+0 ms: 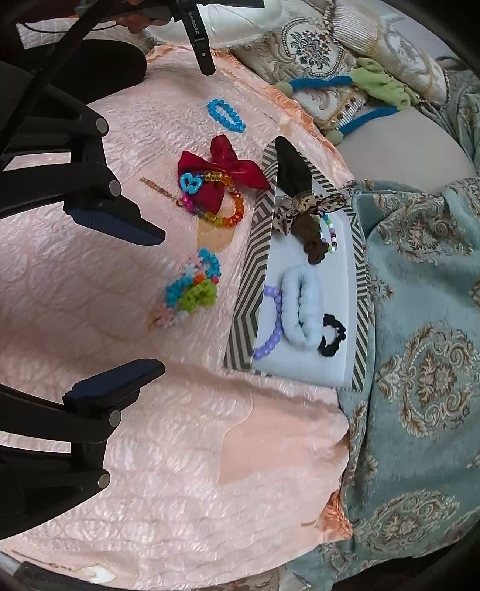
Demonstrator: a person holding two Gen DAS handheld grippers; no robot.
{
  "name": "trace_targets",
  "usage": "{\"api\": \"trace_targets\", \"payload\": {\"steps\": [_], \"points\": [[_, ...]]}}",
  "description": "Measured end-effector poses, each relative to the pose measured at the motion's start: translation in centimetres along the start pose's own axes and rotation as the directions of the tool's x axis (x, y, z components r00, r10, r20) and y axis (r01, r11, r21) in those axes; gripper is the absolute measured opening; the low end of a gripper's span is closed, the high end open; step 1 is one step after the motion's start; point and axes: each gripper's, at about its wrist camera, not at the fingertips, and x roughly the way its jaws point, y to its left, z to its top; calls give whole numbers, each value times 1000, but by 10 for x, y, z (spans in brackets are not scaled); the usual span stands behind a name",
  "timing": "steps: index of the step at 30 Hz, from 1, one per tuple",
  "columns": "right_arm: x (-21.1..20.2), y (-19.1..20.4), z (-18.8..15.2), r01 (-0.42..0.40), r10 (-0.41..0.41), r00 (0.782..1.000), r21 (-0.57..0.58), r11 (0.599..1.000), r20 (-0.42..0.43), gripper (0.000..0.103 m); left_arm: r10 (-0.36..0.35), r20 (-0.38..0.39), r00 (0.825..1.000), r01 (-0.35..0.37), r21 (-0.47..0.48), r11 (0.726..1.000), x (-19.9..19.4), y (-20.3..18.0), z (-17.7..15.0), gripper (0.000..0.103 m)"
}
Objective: Organize jewelry
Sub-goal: 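Move both tools over the blue bead bracelet and multicolour bracelets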
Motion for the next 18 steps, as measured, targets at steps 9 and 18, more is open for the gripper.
{"api": "trace_targets", "payload": {"steps": [9,18], "points": [[24,-1,13,-9,9,1000,39,999,4,62,0,-18,1000,-1,-19,1000,16,-6,8,59],[39,0,18,-8,8,1000,14,1000,-17,49,35,-16,999,-35,0,999,33,-14,16,59]]}}
